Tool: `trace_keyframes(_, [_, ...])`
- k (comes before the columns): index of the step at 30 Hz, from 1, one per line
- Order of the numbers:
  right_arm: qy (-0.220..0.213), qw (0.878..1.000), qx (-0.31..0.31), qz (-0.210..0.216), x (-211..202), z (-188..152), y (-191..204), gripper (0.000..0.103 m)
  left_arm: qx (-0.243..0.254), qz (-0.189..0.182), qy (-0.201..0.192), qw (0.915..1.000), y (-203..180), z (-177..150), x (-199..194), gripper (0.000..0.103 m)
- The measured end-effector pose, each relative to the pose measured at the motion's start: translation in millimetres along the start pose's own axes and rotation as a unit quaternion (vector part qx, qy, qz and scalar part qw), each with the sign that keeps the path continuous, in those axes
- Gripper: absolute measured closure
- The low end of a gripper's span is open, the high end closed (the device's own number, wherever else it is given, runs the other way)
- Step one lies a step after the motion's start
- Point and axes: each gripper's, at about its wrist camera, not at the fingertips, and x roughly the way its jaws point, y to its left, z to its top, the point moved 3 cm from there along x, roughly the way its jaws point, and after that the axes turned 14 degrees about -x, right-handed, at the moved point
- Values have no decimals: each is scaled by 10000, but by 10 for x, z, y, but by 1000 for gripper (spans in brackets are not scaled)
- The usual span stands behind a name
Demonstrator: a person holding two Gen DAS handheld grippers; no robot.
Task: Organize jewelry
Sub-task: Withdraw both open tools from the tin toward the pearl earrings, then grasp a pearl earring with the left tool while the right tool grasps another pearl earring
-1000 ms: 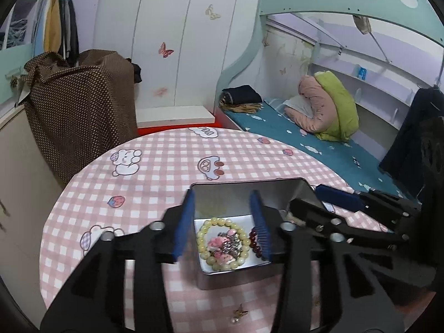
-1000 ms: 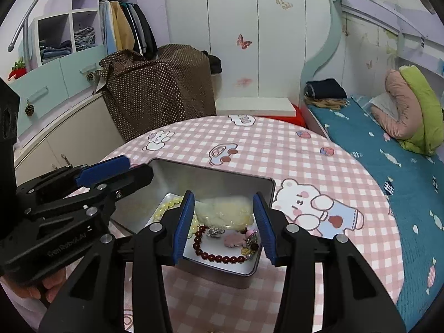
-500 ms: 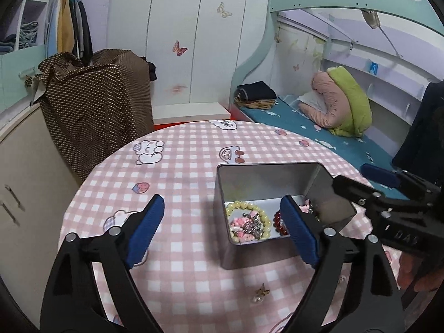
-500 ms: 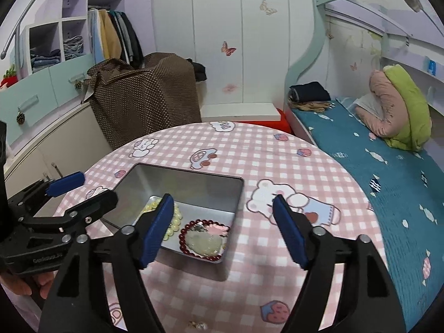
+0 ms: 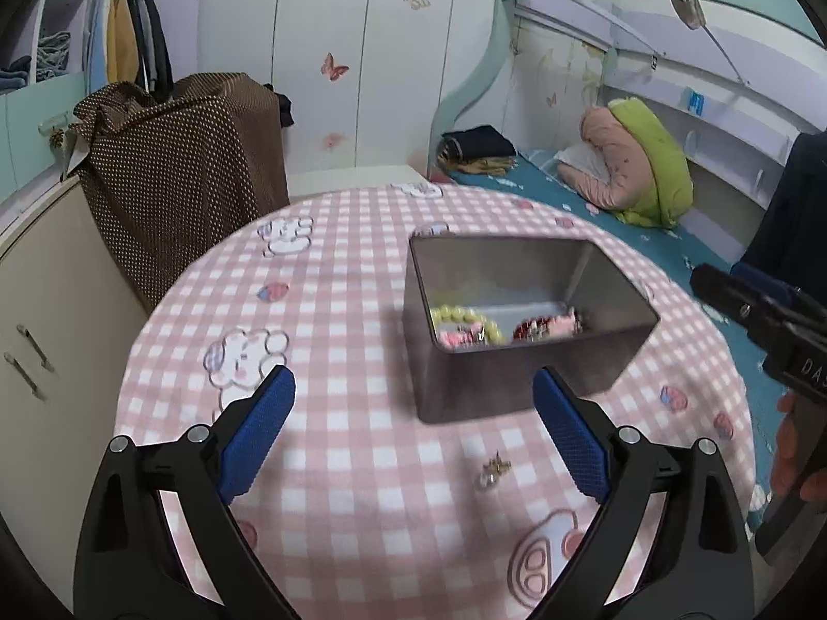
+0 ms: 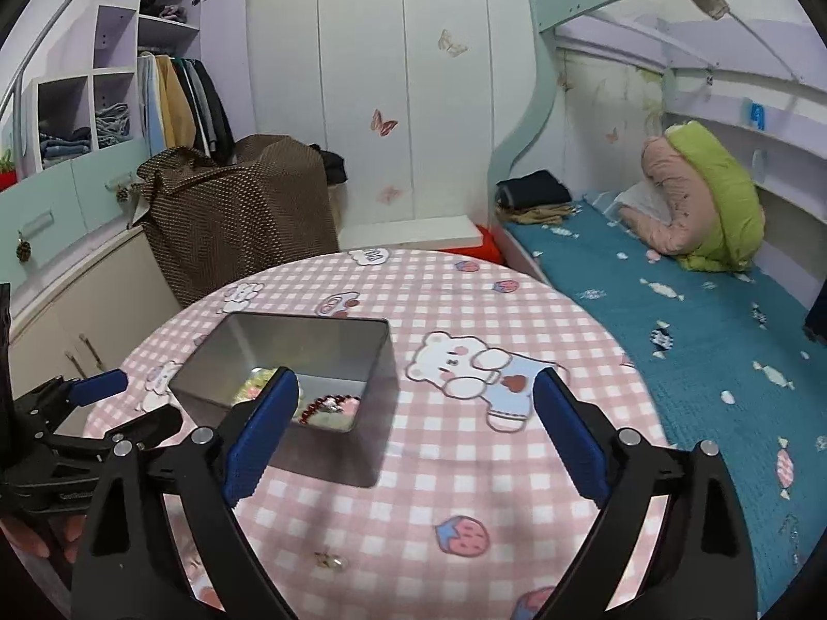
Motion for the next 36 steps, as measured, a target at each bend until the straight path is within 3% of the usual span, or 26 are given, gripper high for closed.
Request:
trace_keyframes(7, [153, 9994, -287, 139, 30, -268, 117, 14, 339, -73, 354, 9988, -64, -283, 110, 10])
trace_keyframes(14, [345, 9983, -379, 285, 25, -439, 223, 14, 243, -210, 353, 9989, -42, -357, 108, 12])
trace_keyframes(15, [403, 9976, -428, 368, 26, -462, 248, 16, 227, -229, 342, 9989, -32, -359, 104, 16])
trace_keyframes(16, [466, 9968, -482, 428, 34, -482, 276, 17, 230, -271, 367, 9987, -31, -363, 106, 34])
trace_keyframes(17, [519, 9961, -528, 471, 43, -506, 299, 21, 247, -288, 432, 9983, -34, -372, 122, 42])
trace_keyframes(20, [664, 9943, -559, 623, 64, -577, 363, 30, 349, -253, 571, 9974, -60, -418, 179, 51])
trace_keyframes(22, [706, 9937, -513, 707, 63, -613, 384, 30, 460, -362, 628, 9963, -107, -453, 182, 54])
trace_keyframes(24, [743, 9928, -502, 793, 56, -645, 414, 32, 554, -423, 664, 9954, -150, -482, 184, 62])
trace_keyframes(26, [773, 9923, -520, 817, 53, -669, 440, 34, 601, -377, 737, 9948, -169, -506, 214, 78])
trace_keyframes(30, [836, 9907, -525, 935, 62, -703, 480, 40, 511, -453, 766, 9947, -149, -511, 226, 90])
trace_keyframes(36, [933, 9874, -653, 1097, 88, -731, 543, 54, 486, -499, 752, 9947, -137, -517, 215, 92])
